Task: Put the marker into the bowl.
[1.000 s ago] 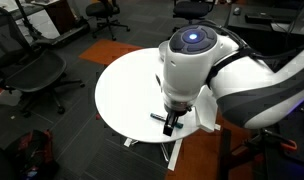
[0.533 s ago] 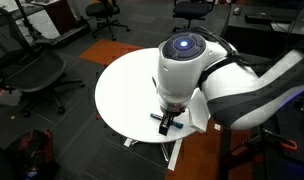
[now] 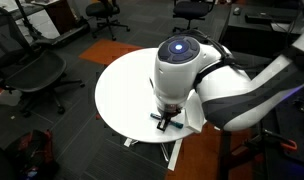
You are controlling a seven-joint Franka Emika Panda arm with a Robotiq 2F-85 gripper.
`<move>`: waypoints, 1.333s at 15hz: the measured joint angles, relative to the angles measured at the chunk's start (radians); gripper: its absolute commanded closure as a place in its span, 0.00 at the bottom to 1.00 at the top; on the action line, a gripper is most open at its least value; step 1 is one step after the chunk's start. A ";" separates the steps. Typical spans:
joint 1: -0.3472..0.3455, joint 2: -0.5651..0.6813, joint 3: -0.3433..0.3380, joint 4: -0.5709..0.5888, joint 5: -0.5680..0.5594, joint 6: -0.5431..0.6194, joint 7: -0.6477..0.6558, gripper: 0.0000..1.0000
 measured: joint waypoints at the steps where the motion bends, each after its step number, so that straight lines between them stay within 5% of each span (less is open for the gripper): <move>1: 0.000 0.001 -0.001 0.001 0.001 0.001 0.000 0.98; 11: 0.003 -0.017 -0.024 0.012 0.006 0.002 0.000 0.96; 20: 0.009 -0.171 -0.141 0.016 0.002 -0.018 0.027 0.96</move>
